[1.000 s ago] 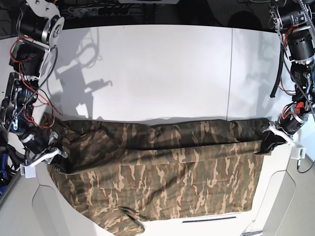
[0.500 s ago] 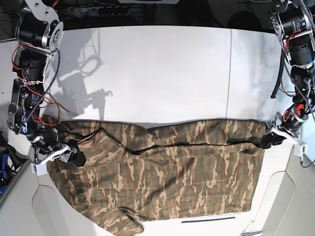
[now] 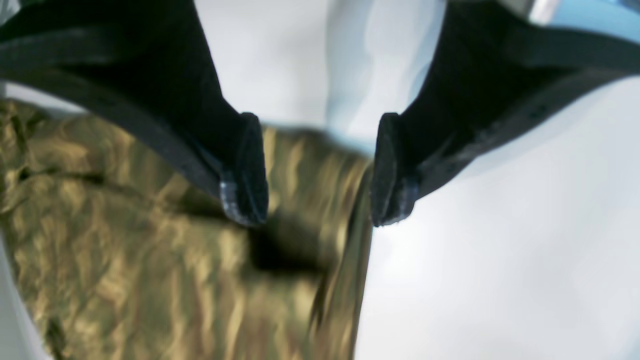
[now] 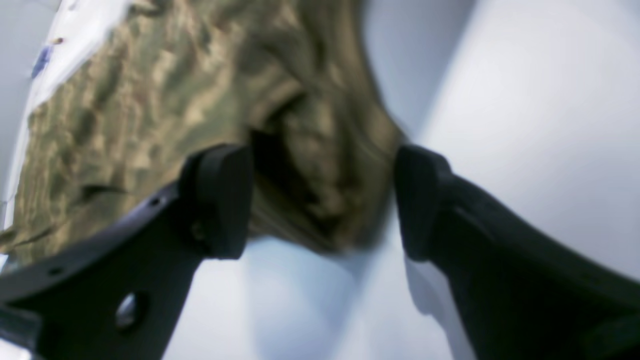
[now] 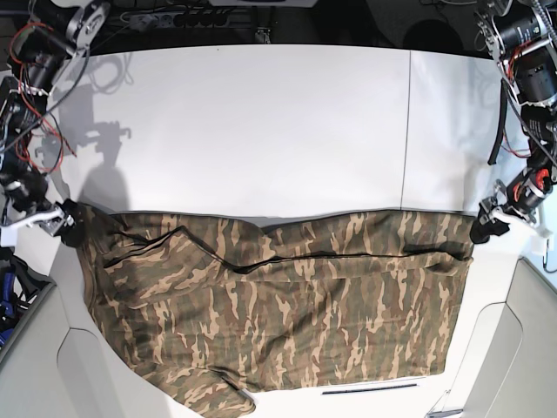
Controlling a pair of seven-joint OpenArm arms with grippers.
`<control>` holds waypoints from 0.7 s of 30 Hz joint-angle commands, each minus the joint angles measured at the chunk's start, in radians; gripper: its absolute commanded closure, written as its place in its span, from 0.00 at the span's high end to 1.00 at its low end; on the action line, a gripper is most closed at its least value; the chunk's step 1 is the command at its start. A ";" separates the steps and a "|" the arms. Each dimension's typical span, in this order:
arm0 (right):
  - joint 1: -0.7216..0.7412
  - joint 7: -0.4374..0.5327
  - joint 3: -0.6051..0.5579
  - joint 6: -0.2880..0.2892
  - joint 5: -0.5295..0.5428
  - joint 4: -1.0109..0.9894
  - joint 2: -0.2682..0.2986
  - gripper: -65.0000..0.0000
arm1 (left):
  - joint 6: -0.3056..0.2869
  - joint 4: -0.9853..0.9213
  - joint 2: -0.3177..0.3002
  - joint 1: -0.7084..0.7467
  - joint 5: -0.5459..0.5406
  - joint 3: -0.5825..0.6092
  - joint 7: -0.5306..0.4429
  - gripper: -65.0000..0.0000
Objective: Fold the T-shirt properly
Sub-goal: 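Drag the held hem with both grippers to straighten the shirt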
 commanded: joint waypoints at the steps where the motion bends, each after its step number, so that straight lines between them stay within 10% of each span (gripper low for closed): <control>1: -0.003 0.039 0.002 0.008 0.022 0.015 0.018 0.67 | -0.008 0.018 -0.016 -0.003 -0.019 -0.005 -0.024 0.56; 21: -0.043 0.206 -0.198 0.008 0.045 -0.135 0.009 0.66 | 0.071 0.016 0.110 -0.014 0.049 -0.003 -0.163 0.56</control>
